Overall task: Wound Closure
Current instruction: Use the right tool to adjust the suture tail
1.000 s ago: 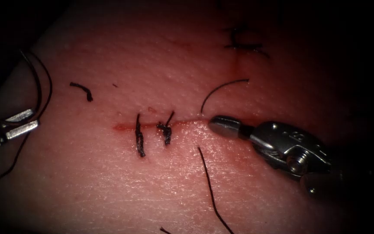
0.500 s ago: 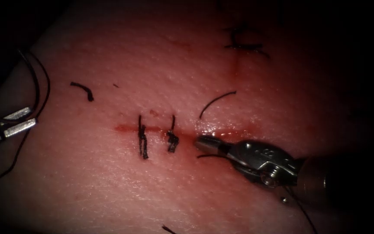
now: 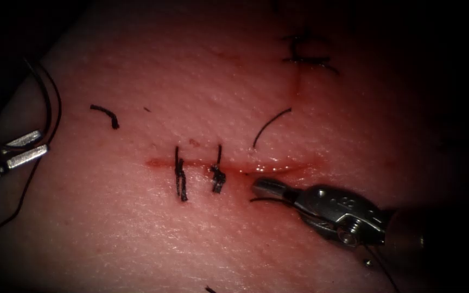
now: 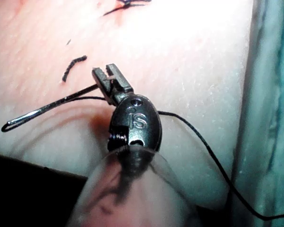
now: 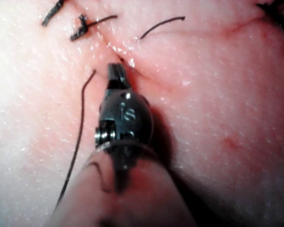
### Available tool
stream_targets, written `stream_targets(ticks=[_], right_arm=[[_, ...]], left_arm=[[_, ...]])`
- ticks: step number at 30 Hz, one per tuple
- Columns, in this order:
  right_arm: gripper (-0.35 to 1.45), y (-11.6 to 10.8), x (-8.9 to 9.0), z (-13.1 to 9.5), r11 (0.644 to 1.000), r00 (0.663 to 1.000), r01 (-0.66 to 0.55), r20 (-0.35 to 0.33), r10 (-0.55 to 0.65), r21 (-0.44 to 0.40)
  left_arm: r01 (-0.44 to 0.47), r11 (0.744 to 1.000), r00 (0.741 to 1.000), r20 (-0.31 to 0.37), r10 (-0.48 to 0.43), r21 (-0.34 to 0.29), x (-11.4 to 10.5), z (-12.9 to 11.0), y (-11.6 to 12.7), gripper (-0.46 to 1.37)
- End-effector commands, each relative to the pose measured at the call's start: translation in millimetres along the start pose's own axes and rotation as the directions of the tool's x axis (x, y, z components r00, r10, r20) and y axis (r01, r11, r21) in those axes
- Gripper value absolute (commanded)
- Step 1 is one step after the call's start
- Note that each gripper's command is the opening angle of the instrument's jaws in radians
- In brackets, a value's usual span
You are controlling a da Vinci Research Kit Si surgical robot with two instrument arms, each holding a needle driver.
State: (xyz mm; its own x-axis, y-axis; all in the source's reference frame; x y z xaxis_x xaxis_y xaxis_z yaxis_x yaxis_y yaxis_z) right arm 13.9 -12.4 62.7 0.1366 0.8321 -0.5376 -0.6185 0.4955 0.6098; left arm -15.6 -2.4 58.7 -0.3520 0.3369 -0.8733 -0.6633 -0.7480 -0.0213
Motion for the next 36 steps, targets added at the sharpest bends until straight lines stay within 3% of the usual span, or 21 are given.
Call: stream_targets(ticks=[1, 5, 8, 13, 19, 21, 26, 36], right_arm=[[-0.32, 0.1, 0.2, -0.1, 1.000, 1.000, -0.006, 0.001, 0.006, -0.006], [0.11, 0.9, 1.4, -0.5, 0.999, 0.999, -0.019, -0.033, 0.018, -0.029], [0.32, 1.7, 2.1, -0.7, 0.999, 0.998, -0.025, -0.050, 0.024, -0.033], [0.38, 2.9, 3.9, -0.9, 0.997, 0.996, -0.058, -0.064, 0.055, -0.042], [0.60, 3.4, 5.4, -0.3, 0.994, 0.992, -0.101, -0.080, 0.097, -0.049], [0.80, 3.7, 5.4, 0.1, 0.990, 0.989, -0.131, -0.082, 0.126, -0.051], [0.93, 4.4, 5.1, 1.0, 0.978, 0.976, -0.204, -0.091, 0.198, -0.051], [0.98, 5.5, 5.2, 3.1, 0.959, 0.959, -0.274, -0.105, 0.265, -0.079]], left_arm=[[-0.001, 1.000, 1.000, -0.001, 0.001, -0.006, -0.1, 0.0, 0.0, -0.35], [-0.004, 1.000, 1.000, -0.002, 0.004, -0.006, -0.3, -0.3, 0.2, -0.35], [-0.005, 1.000, 1.000, -0.002, 0.005, -0.006, -0.5, -0.3, 0.3, -0.35], [-0.006, 1.000, 1.000, -0.003, 0.006, -0.006, -0.7, -0.2, 0.3, -0.35], [-0.007, 1.000, 1.000, -0.003, 0.007, -0.005, -0.7, -0.2, 0.5, -0.35], [-0.008, 1.000, 1.000, -0.003, 0.008, -0.005, -0.8, -0.3, 0.5, -0.35], [-0.008, 1.000, 1.000, -0.003, 0.008, -0.005, -0.8, -0.3, 0.5, -0.35], [-0.009, 1.000, 1.000, -0.004, 0.009, -0.007, -0.9, -0.5, 0.4, -0.35]])
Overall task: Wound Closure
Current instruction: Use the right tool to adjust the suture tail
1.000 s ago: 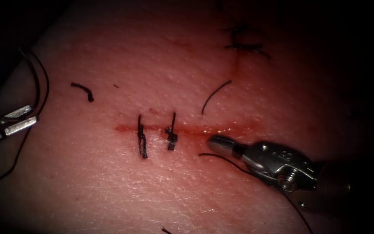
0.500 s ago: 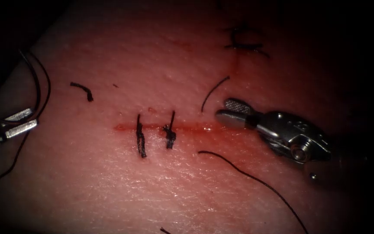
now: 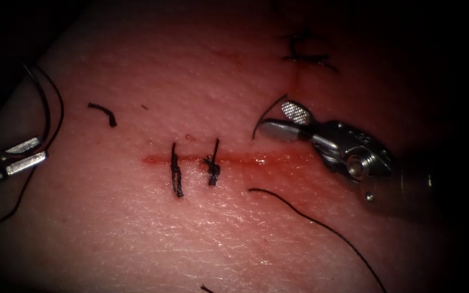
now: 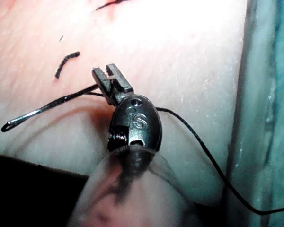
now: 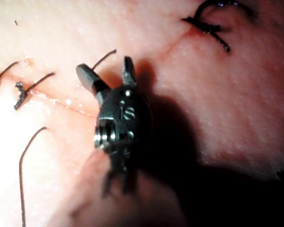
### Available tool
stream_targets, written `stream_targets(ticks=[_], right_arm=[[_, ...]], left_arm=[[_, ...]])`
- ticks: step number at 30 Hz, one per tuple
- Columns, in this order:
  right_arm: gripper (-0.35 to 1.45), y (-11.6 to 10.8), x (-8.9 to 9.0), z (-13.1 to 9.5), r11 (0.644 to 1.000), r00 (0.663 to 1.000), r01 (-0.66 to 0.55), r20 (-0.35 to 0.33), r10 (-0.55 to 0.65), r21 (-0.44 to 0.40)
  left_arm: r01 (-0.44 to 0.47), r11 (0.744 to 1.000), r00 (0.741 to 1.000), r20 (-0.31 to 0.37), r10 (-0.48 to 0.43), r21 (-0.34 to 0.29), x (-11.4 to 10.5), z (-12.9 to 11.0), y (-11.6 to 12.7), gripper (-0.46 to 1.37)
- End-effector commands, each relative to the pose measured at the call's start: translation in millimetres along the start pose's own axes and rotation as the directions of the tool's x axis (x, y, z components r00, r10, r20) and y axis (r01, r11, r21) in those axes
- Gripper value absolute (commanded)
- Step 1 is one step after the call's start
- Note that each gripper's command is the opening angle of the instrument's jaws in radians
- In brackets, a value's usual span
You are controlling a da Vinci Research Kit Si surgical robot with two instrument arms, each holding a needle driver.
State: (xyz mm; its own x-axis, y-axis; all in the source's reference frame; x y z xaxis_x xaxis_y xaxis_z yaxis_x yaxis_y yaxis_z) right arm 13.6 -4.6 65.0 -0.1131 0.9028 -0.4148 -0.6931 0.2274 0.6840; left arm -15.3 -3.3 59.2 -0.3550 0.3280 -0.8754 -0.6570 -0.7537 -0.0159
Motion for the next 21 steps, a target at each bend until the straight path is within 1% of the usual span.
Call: stream_targets(ticks=[1, 4, 8, 9, 10, 11, 12, 14, 21], right_arm=[[0.96, -0.1, 0.1, 0.2, 1.000, 1.000, -0.003, -0.007, 0.003, 0.002], [0.91, -0.4, 0.5, 0.5, 1.000, 1.000, -0.008, -0.014, 0.008, 0.003], [0.74, -1.0, 0.7, 0.7, 1.000, 1.000, -0.013, -0.013, 0.013, 0.007], [0.59, -1.2, 0.8, 0.8, 1.000, 1.000, -0.020, -0.013, 0.020, 0.006], [0.34, -1.3, 0.8, 0.8, 1.000, 1.000, -0.021, -0.013, 0.021, 0.006], [-0.19, -1.4, 0.8, 0.7, 1.000, 1.000, -0.021, -0.012, 0.021, 0.006], [-0.35, -1.4, 0.8, 0.7, 1.000, 1.000, -0.002, 0.000, 0.002, 0.007], [-0.35, -1.4, 0.9, 0.7, 0.999, 0.999, 0.048, 0.025, -0.048, 0.008], [-0.35, -1.7, 1.6, 0.4, 0.989, 0.988, 0.149, 0.027, -0.149, 0.008]], left_arm=[[0.000, 1.000, 1.000, 0.000, 0.000, -0.003, 0.0, 0.0, 0.0, -0.35], [0.000, 1.000, 1.000, -0.001, 0.000, -0.003, 0.0, 0.0, -0.1, -0.35], [0.000, 1.000, 1.000, -0.001, 0.000, -0.003, -0.1, 0.0, -0.1, -0.35], [0.000, 1.000, 1.000, -0.001, 0.000, -0.003, -0.1, 0.0, -0.1, -0.35], [0.000, 1.000, 1.000, -0.001, 0.000, -0.003, -0.1, 0.0, -0.1, -0.35], [0.000, 1.000, 1.000, -0.001, 0.000, -0.003, -0.1, 0.0, -0.1, -0.35], [0.000, 1.000, 1.000, -0.001, 0.000, -0.004, -0.1, 0.0, -0.1, -0.35], [0.000, 1.000, 1.000, -0.001, 0.000, -0.004, -0.1, 0.0, -0.1, -0.35], [0.000, 1.000, 1.000, -0.001, 0.000, -0.004, -0.1, 0.1, -0.2, -0.35]])
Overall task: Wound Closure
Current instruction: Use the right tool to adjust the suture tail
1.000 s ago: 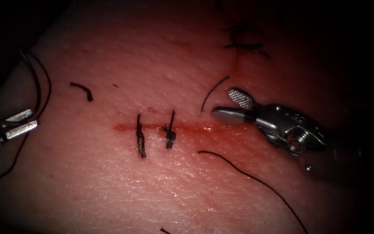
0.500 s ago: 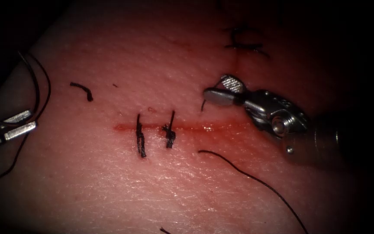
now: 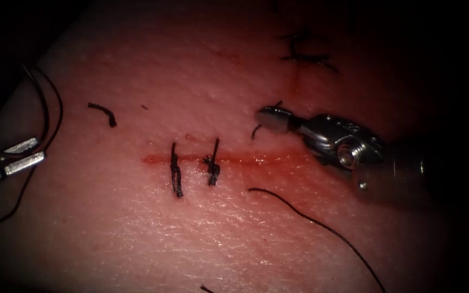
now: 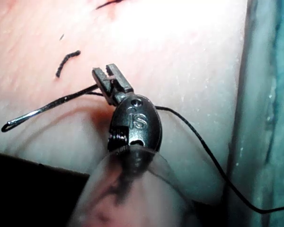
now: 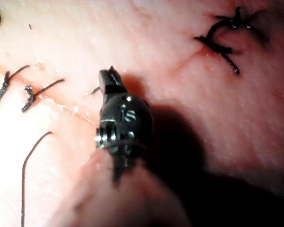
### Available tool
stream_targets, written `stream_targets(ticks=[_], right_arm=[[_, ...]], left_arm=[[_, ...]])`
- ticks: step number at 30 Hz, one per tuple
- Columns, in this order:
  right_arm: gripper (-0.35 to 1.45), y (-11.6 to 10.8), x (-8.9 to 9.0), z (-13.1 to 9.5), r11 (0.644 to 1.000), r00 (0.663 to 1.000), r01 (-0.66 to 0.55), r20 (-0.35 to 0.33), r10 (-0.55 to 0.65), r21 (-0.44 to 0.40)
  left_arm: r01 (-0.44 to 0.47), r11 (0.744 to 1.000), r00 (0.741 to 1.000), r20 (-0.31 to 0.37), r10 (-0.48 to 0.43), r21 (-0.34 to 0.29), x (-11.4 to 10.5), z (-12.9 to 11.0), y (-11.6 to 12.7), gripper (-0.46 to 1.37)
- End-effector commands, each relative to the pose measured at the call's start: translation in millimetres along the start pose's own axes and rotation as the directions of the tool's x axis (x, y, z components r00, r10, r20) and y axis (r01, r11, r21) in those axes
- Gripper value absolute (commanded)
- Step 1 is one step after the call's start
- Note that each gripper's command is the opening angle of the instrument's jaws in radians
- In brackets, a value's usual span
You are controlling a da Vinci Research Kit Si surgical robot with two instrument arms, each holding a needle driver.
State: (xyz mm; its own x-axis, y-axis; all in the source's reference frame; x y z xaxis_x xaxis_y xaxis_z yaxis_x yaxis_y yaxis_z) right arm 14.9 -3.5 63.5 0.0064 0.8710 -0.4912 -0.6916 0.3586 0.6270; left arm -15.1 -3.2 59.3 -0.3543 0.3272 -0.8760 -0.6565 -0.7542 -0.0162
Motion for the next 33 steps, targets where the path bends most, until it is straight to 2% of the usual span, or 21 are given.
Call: stream_targets(ticks=[1, 6, 11, 14, 21, 33], right_arm=[[-0.35, -0.1, 0.4, -0.1, 1.000, 1.000, 0.021, 0.001, -0.021, -0.007], [-0.35, -0.9, 2.5, -0.7, 0.995, 0.995, 0.096, -0.006, -0.096, -0.007], [-0.35, -1.6, 5.2, -1.5, 0.987, 0.986, 0.162, -0.043, -0.163, -0.008], [-0.35, -2.0, 6.2, -1.7, 0.982, 0.981, 0.188, -0.046, -0.189, -0.010], [-0.35, -2.6, 7.4, -1.7, 0.976, 0.975, 0.218, -0.044, -0.218, -0.004], [-0.35, -3.6, 8.1, -1.3, 0.969, 0.969, 0.245, -0.045, -0.244, 0.014]], left_arm=[[0.001, 1.000, 1.000, 0.000, -0.001, -0.003, 0.0, 0.1, 0.0, -0.35], [0.002, 1.000, 1.000, 0.001, -0.002, -0.002, 0.2, 0.3, -0.1, -0.35], [0.003, 1.000, 1.000, 0.002, -0.003, 0.000, 0.3, 0.7, 0.0, -0.35], [0.010, 1.000, 1.000, 0.002, -0.010, 0.001, 0.3, 0.8, 0.0, -0.35], [0.005, 1.000, 1.000, 0.003, -0.005, 0.002, 0.5, 0.9, 0.0, -0.35], [-0.008, 1.000, 1.000, -0.001, 0.008, -0.002, 0.6, 0.8, 0.3, -0.35]])
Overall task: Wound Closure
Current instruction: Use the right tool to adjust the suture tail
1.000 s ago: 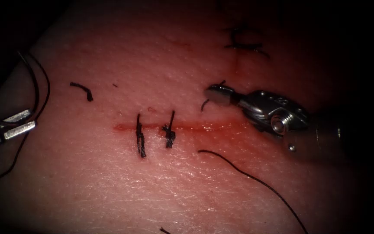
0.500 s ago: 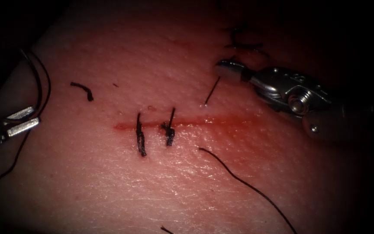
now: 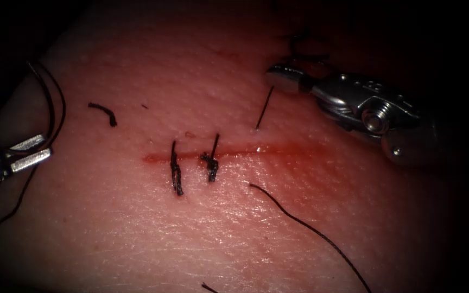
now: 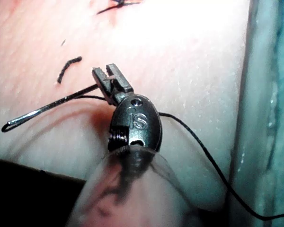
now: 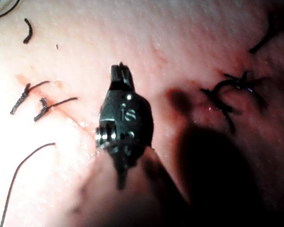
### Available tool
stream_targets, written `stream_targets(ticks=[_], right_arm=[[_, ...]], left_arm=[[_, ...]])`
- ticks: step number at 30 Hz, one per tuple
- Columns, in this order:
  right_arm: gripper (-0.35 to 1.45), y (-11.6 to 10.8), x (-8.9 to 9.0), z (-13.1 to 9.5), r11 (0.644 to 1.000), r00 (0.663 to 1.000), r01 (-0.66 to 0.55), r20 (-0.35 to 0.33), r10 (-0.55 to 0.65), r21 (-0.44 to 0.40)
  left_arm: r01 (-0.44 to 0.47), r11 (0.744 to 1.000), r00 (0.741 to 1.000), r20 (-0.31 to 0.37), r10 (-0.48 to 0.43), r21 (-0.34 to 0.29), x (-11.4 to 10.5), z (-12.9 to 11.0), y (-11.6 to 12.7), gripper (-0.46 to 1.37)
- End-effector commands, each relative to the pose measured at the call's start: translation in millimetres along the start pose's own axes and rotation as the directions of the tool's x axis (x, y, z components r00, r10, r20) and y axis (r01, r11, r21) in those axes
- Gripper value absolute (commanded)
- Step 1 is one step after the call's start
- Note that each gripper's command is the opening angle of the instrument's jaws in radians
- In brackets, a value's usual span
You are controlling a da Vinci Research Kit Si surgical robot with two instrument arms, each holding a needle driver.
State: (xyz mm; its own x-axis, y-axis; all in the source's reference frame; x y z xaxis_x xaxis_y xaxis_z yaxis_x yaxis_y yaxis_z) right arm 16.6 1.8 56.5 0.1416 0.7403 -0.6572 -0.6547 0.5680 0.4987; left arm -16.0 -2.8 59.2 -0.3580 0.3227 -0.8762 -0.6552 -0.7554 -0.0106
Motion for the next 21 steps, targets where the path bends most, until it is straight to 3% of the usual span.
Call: stream_targets(ticks=[1, 10, 21], right_arm=[[-0.35, 0.1, 0.3, 0.0, 1.000, 1.000, 0.004, 0.002, -0.004, -0.005], [-0.35, -0.7, 1.6, 0.2, 1.000, 1.000, 0.016, 0.005, -0.016, 0.013], [-0.35, -0.9, 1.6, 0.1, 0.999, 1.000, 0.016, 0.008, -0.016, 0.033]], left_arm=[[-0.003, 1.000, 1.000, -0.003, 0.003, -0.005, 0.1, 0.1, 0.0, -0.35], [-0.021, 1.000, 1.000, -0.011, 0.021, -0.017, 0.4, 0.1, 0.4, -0.35], [-0.028, 0.999, 1.000, -0.012, 0.027, -0.018, 0.3, 0.1, 0.5, -0.35]])
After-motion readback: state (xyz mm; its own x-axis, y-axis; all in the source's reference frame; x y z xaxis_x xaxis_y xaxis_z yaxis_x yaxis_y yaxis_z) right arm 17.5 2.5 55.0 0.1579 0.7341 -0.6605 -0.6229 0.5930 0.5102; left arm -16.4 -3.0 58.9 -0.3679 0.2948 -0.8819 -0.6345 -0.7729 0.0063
